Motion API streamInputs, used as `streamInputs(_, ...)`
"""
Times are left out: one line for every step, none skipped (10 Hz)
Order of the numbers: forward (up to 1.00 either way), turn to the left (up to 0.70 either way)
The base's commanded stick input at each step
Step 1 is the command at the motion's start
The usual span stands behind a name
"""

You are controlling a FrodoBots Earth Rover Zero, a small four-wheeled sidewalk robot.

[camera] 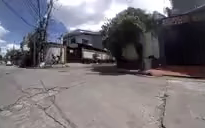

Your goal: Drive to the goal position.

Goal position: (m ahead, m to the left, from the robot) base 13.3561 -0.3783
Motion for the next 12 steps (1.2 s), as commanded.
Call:
streamInputs(0.70,0.00)
streamInputs(0.70,0.00)
streamInputs(0.70,0.00)
streamInputs(0.70,0.00)
streamInputs(0.70,0.00)
streamInputs(0.70,0.00)
streamInputs(0.70,0.00)
streamInputs(0.70,0.00)
streamInputs(0.70,0.00)
streamInputs(0.70,0.00)
streamInputs(0.70,0.00)
streamInputs(0.70,0.00)
